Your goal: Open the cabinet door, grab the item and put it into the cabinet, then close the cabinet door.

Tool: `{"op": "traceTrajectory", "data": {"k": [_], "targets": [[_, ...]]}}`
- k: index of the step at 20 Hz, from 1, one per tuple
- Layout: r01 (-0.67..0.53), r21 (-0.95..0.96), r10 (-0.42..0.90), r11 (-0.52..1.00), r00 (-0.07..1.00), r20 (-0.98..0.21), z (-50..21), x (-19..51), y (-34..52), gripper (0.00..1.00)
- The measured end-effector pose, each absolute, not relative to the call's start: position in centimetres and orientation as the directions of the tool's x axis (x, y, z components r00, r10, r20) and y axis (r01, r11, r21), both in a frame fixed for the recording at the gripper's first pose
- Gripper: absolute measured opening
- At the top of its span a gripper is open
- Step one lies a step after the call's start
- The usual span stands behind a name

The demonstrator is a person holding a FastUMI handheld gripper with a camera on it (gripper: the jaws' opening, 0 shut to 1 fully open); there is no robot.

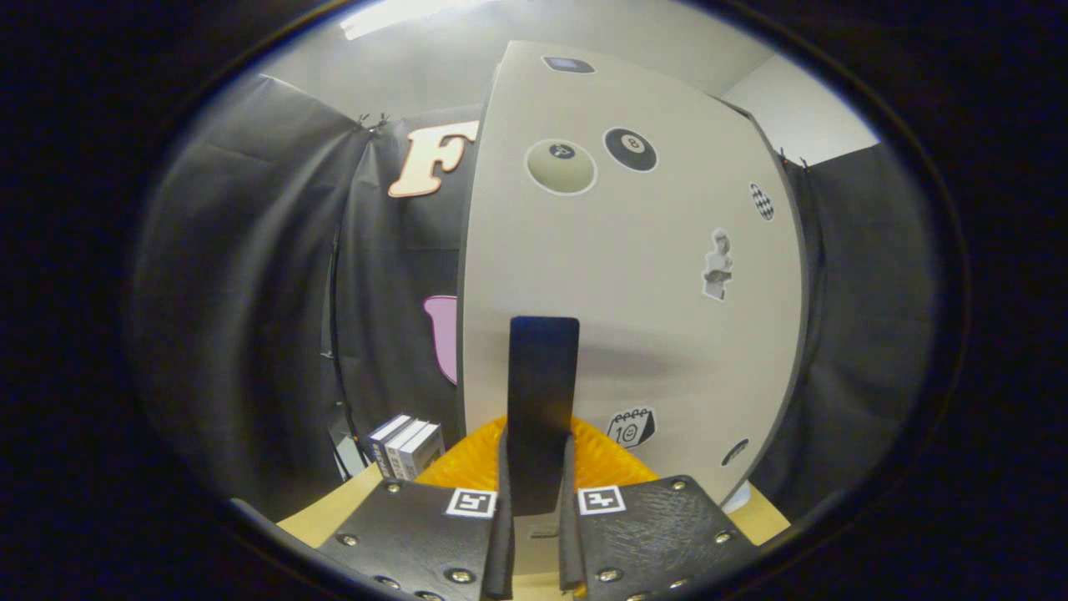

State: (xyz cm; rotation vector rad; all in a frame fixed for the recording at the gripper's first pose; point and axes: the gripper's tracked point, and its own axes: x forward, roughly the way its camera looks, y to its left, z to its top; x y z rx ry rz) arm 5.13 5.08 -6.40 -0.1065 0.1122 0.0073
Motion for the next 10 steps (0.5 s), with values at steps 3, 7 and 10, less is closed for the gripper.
{"op": "traceTrajectory", "data": {"k": [3, 7, 10], "targets": [[-0.011, -0.096, 0.000, 0.995, 0.993, -0.114, -6.0, 3.6, 4.2, 0.21], [-0.008, -0.093, -0.003, 0.996, 0.993, -0.114, -5.3, 1.5, 3.1, 0.21], [-0.006, -0.086, -0.004, 0.996, 0.993, -0.116, -5.4, 1.0, 2.7, 0.21]]}}
